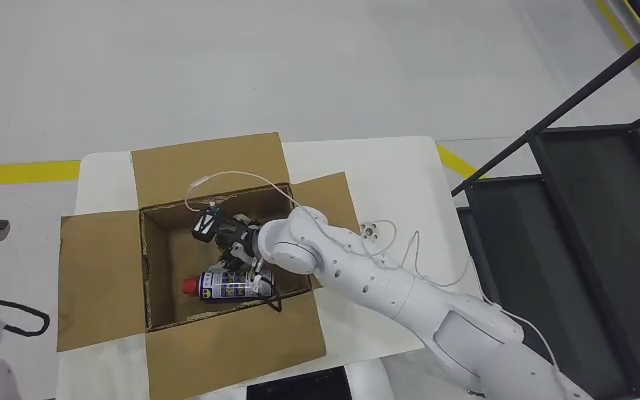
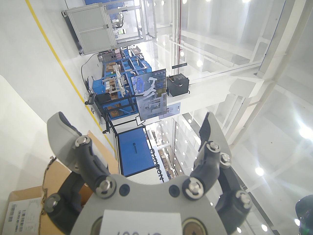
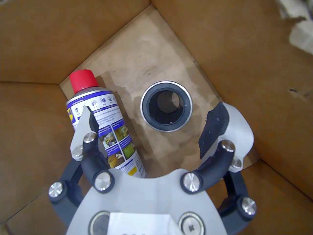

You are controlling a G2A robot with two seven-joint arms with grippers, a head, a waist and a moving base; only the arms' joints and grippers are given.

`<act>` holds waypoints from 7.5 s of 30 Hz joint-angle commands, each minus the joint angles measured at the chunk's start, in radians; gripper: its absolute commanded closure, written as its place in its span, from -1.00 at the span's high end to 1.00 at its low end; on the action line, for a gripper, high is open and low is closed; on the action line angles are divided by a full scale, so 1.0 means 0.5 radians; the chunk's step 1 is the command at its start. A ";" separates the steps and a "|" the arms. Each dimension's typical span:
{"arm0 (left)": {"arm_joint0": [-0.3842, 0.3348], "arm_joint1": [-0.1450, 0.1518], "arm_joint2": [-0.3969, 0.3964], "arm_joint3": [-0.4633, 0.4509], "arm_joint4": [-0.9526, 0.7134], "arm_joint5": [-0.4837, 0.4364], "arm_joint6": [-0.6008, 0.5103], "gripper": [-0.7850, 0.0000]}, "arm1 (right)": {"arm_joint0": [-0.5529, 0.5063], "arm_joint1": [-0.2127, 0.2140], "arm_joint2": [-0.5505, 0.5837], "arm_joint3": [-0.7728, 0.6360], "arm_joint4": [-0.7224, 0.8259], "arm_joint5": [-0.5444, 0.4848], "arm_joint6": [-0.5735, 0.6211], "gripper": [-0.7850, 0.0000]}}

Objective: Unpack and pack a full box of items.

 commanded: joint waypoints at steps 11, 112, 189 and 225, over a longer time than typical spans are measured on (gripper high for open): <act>0.000 0.000 0.000 0.000 0.000 0.000 0.000 1.00 | -0.053 -0.030 0.014 -0.009 -0.115 0.188 -0.042 0.81; 0.000 0.000 0.000 0.000 0.000 0.000 0.000 1.00 | -0.685 0.058 0.662 -1.009 -0.707 0.013 0.177 -1.00; 0.000 0.000 0.000 0.000 0.000 0.000 0.000 1.00 | -1.820 0.310 1.921 -1.185 -0.798 0.459 -0.347 -1.00; 0.000 0.000 0.000 0.000 0.000 0.000 0.000 1.00 | -1.631 0.316 1.793 -0.992 -0.825 0.510 -0.266 -1.00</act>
